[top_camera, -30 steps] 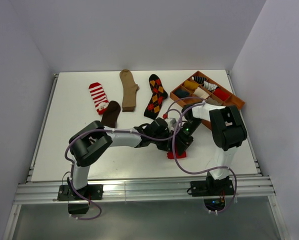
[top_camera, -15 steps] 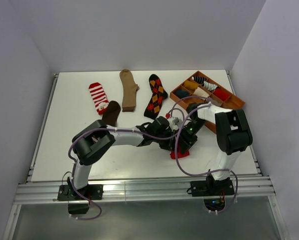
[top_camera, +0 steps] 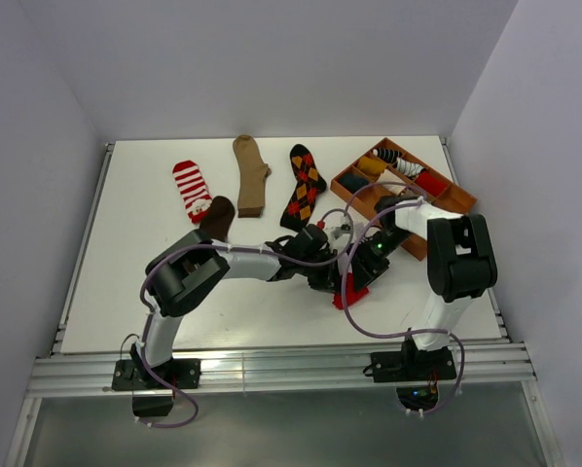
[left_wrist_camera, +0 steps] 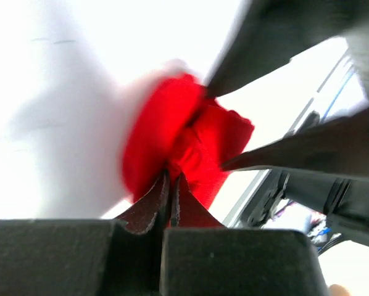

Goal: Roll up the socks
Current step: Roll the sock at the center of the board.

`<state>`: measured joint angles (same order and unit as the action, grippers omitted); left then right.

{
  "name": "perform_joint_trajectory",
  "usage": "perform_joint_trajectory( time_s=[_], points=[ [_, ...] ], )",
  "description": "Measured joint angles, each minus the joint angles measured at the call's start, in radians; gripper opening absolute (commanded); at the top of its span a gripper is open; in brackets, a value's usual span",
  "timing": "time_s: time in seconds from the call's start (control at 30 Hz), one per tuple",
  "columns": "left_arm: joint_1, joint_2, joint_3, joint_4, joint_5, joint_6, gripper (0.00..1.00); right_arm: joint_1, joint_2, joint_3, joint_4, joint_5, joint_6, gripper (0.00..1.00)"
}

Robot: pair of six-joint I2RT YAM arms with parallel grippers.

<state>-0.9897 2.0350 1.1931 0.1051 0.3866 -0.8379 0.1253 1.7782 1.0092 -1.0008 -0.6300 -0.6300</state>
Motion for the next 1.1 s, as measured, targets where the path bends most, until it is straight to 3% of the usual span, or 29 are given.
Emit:
perform_joint_trajectory(
  time_s=[0.17,0.3,0.43,0.6,0.83,1.1],
  points=[
    [0.035,0.018,-0.009,-0.03,0.013,-0.103,0.0,-0.034,-0.022,0.012,0.083,-0.051,0.002,0.52],
    [0.035,0.019,-0.007,-0.042,0.012,-0.127,0.0,-0.034,-0.028,0.012,0.105,-0.059,0.007,0.33],
    [0.037,0.026,0.012,-0.07,0.02,-0.141,0.0,-0.034,-0.031,0.01,0.117,-0.056,0.011,0.23],
    [0.056,0.045,0.043,-0.122,0.071,-0.153,0.0,-0.034,-0.048,-0.01,0.137,-0.053,0.002,0.34],
    [0.105,0.079,0.111,-0.299,0.198,-0.095,0.0,-0.034,-0.199,-0.074,0.198,0.03,-0.076,0.41],
    [0.123,0.145,0.226,-0.461,0.28,0.02,0.0,-0.032,-0.377,-0.133,0.204,0.023,-0.266,0.52]
  ],
)
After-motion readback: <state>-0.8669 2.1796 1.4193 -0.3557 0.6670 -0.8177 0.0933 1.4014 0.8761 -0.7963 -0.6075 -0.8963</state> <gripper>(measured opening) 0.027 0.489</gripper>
